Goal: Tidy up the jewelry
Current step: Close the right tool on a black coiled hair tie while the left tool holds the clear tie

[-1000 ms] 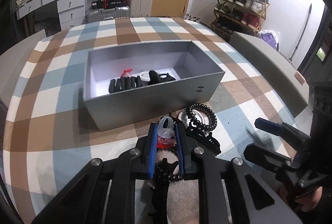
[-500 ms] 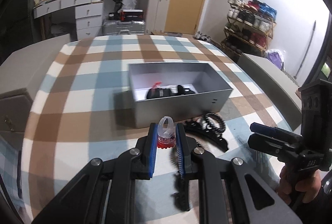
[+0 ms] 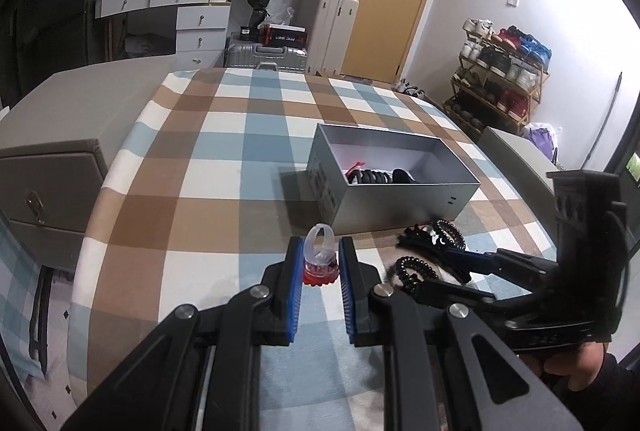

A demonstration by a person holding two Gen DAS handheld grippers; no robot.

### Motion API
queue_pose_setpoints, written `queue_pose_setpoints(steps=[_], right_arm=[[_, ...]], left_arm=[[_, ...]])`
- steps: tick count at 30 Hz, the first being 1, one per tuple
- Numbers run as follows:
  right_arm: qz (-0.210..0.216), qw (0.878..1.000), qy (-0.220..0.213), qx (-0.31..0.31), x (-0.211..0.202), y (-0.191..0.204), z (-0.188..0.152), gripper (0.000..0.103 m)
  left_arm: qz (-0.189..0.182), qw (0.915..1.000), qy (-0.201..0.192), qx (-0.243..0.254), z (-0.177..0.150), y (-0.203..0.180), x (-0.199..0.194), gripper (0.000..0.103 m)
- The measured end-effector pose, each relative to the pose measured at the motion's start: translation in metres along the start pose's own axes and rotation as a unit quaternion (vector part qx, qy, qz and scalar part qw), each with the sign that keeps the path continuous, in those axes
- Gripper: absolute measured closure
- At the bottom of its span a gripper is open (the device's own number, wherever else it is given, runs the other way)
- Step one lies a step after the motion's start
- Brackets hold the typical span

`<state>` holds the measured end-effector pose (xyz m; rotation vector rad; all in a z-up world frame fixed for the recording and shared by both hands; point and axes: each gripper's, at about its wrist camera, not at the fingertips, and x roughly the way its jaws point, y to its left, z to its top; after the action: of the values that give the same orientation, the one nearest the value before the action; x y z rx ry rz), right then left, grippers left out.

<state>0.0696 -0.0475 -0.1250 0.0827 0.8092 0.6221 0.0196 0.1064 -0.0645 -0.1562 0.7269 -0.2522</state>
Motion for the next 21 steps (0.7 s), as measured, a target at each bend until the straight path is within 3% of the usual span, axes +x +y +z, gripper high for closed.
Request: queue_pose_setpoints(steps=[3,12,21], right_arm=[[-0.016,1.000,0.011,-0.009,0.007,0.002,0.000,0.029],[-0.065,0.997,0.033,-0.028,0.016,0.002,-0.001,0.052],[-0.056,0.998,0.030,-0.023,0.008,-0.005,-0.006,0.063]], left_arm=[[-0.002,1.0000,0.001,-0.004,-0.001,0.005,0.001,0.091],[-0.008,0.9999,0.006,-0.009,-0.004,0.012,0.003,0.091],[-0.007,0.9999,0.008,-0.009,-0.003,0.011,0.000,0.091]])
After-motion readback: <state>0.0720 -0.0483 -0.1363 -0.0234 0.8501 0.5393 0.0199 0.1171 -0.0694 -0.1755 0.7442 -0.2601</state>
